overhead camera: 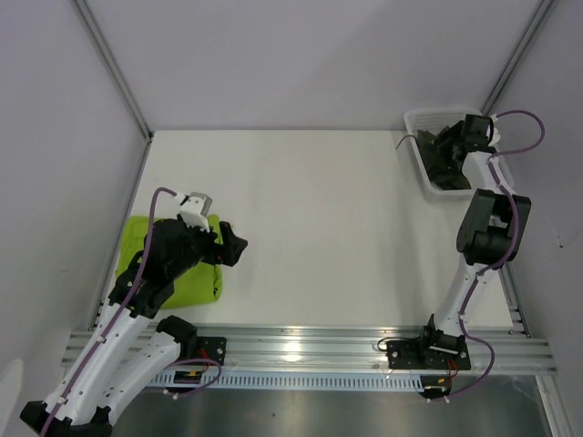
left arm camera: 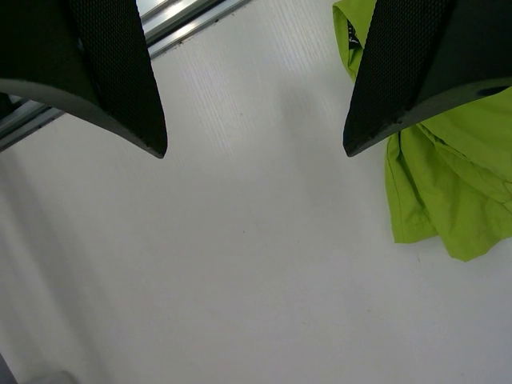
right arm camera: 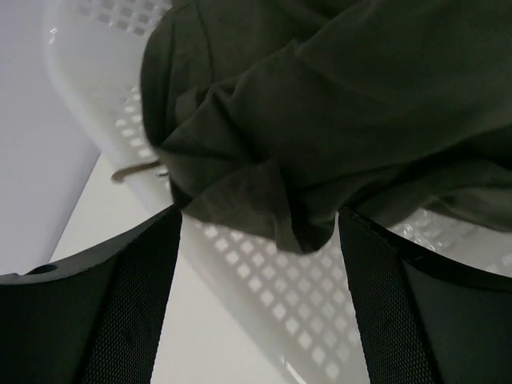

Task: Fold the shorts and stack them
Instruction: Grab the shorts from the pile

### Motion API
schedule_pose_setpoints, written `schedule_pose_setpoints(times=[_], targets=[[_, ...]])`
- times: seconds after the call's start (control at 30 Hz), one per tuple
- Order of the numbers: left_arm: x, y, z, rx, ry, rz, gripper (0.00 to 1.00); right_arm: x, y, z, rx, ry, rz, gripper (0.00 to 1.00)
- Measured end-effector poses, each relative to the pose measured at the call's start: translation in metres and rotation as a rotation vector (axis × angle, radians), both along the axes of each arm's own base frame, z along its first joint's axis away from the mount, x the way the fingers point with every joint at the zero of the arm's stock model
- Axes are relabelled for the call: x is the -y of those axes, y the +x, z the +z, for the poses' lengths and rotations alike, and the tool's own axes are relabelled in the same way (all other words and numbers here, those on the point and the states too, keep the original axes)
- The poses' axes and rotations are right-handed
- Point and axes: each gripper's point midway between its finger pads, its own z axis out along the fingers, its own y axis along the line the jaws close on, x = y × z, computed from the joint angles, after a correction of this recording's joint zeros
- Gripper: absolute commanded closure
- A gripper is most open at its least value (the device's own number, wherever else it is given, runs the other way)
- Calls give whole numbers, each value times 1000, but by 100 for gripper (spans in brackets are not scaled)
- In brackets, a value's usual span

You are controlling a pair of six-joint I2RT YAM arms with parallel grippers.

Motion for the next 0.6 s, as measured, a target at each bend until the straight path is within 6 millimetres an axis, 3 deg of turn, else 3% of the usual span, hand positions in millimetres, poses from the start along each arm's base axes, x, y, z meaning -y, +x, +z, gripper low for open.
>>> schedule_pose_setpoints(times=[0.13, 0.2, 0.3, 0.37, 0.47, 0.6], targets=[[1, 0, 0, -2, -1, -3, 7, -1, 25, -33, -28, 34, -14, 21], [1, 0, -1, -4, 0, -3, 7, -3, 36, -49, -43, 48, -16, 35], [1, 0, -2, -7, 1, -3, 7, -8, 50, -66, -60, 51, -15, 81], [1, 1, -2, -9, 3, -1, 7, -10, 61, -71, -50, 52, -15, 100], [0, 1, -3, -12, 6, 1, 7, -12, 68, -68, -36, 53, -23, 100], [0, 2, -4, -17, 8, 2, 7, -7, 74, -50, -10, 27, -29, 100]])
